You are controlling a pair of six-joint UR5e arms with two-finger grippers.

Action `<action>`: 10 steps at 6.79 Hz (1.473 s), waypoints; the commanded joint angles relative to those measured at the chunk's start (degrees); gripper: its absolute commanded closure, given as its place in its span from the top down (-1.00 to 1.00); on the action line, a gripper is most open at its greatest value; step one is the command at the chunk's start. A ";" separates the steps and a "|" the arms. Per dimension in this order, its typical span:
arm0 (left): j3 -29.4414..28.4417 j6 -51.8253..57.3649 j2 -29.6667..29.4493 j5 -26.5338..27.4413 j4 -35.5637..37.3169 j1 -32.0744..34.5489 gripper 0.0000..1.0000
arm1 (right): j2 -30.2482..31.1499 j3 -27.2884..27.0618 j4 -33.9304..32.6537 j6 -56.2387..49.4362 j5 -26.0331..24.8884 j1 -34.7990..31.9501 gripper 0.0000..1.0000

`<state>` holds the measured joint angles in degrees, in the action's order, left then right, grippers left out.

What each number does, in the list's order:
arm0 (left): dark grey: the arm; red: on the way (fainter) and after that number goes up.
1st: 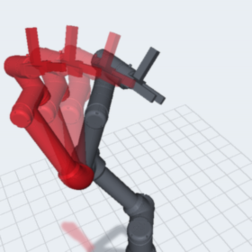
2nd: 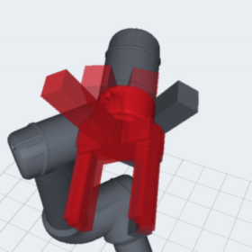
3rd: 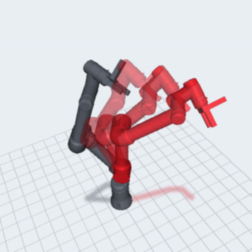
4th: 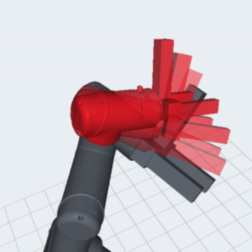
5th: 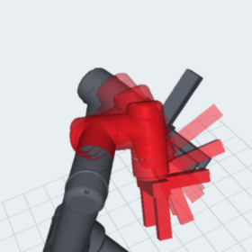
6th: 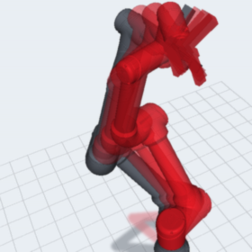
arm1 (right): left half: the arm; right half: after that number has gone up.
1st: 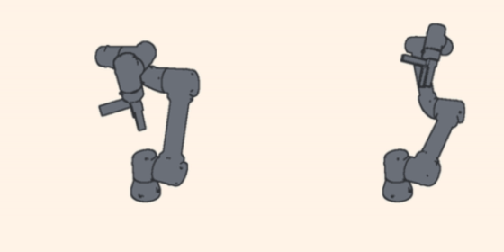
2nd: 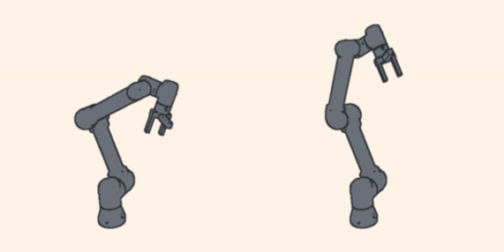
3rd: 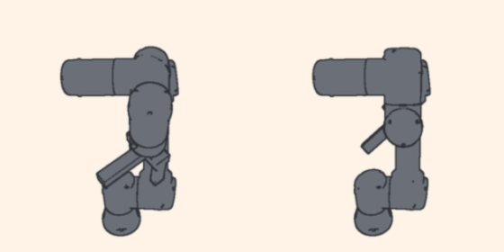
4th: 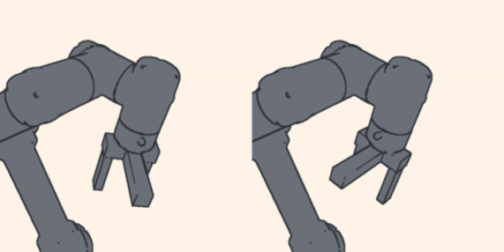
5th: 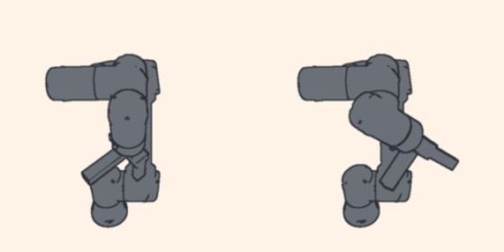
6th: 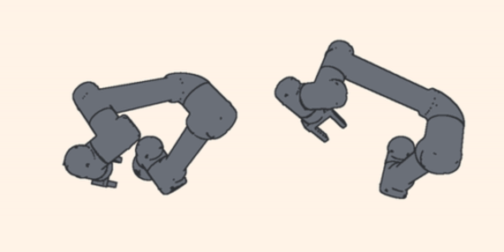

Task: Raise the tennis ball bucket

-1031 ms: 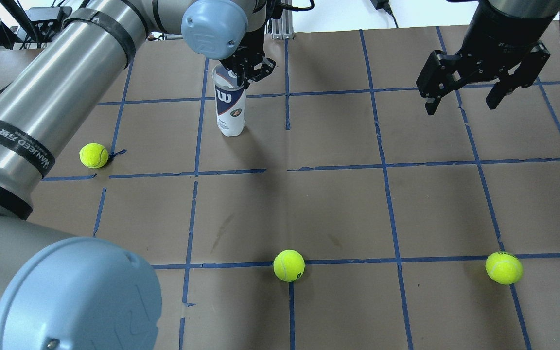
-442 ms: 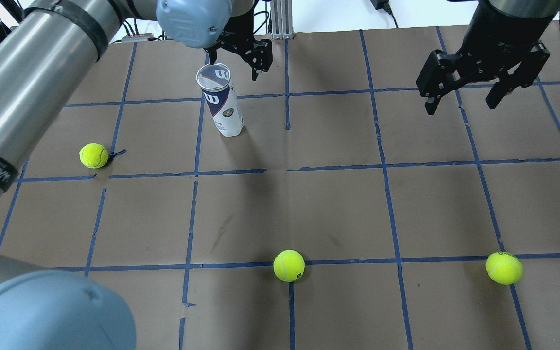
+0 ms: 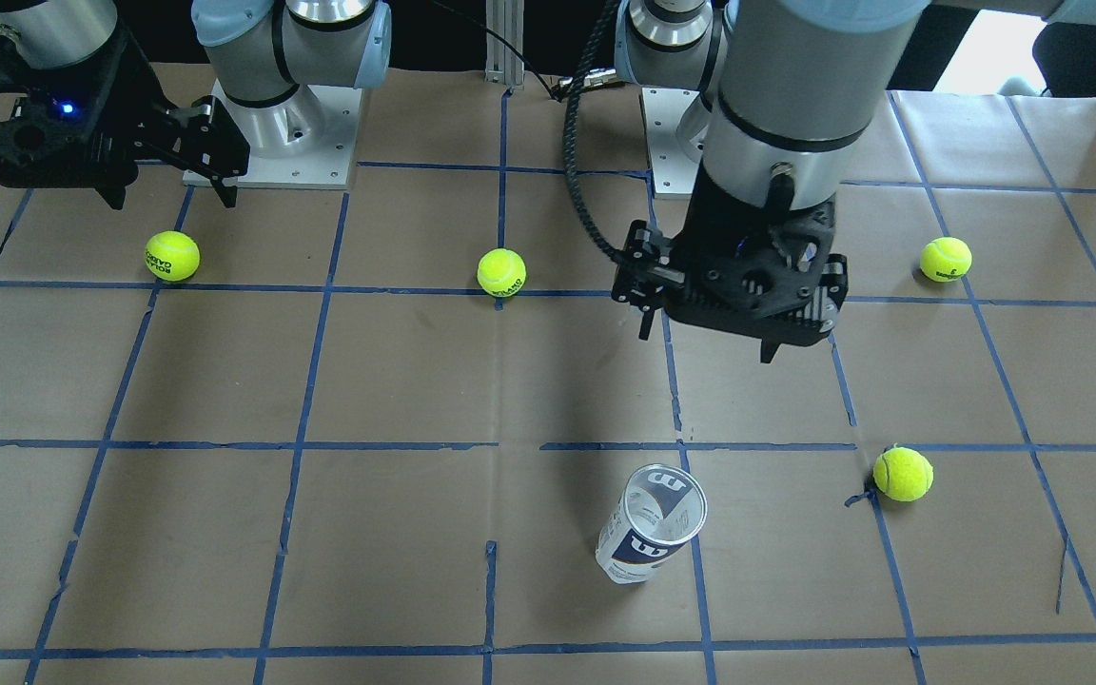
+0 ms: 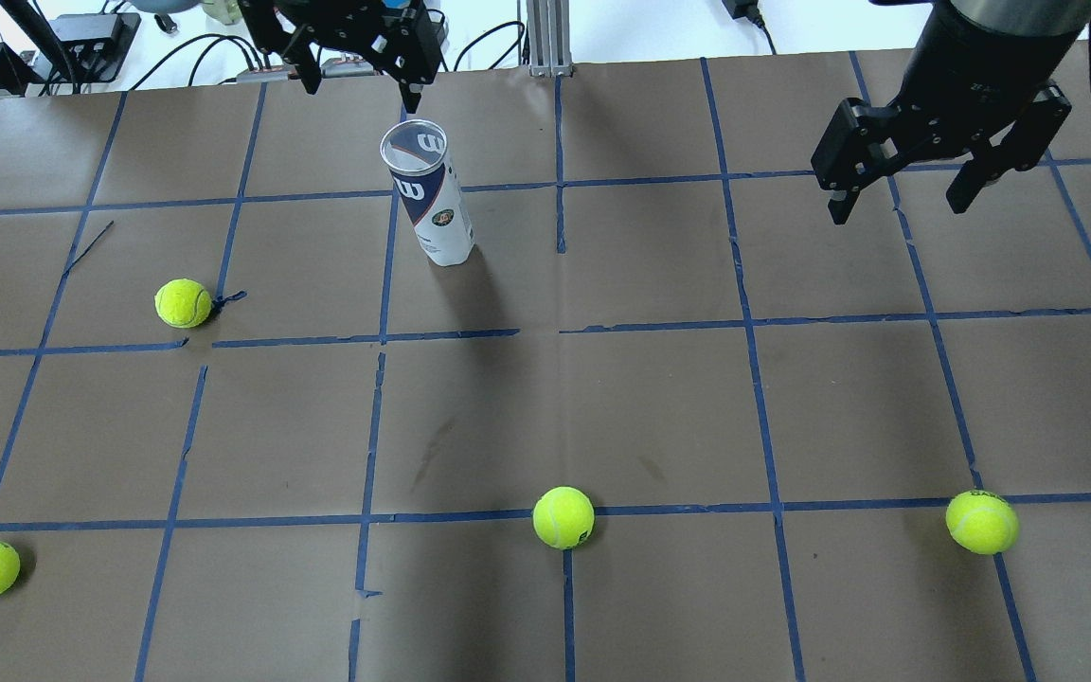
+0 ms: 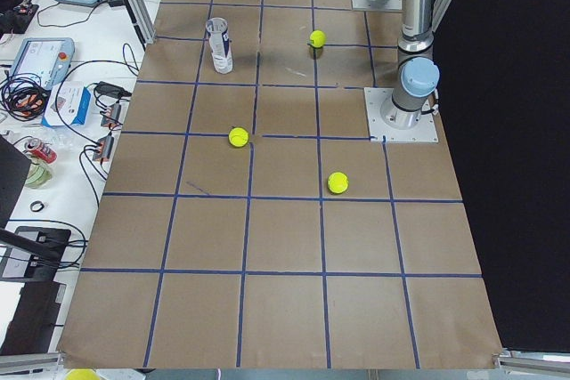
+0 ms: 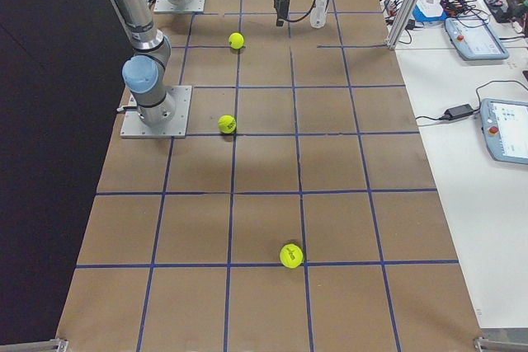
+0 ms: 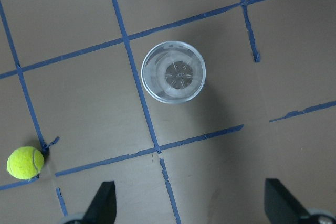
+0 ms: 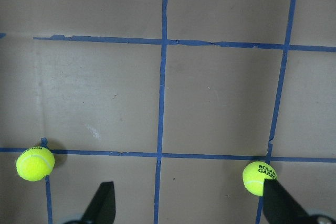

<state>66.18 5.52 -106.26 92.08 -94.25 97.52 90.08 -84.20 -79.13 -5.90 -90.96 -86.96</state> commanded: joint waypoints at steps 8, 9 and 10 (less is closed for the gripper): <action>21.79 -7.63 17.05 -1.73 3.63 -8.31 1.00 | -0.34 0.27 0.03 0.70 0.61 0.04 1.00; 21.71 -7.63 16.97 -1.73 3.81 -8.31 1.00 | -0.34 0.44 -0.15 0.62 0.61 0.04 1.00; 21.80 -7.63 16.97 -1.64 3.90 -8.31 1.00 | -0.34 0.27 0.03 0.54 0.09 0.04 1.00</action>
<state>87.89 -2.14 -89.33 90.38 -90.58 89.20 89.74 -83.87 -79.19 -5.35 -90.52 -86.92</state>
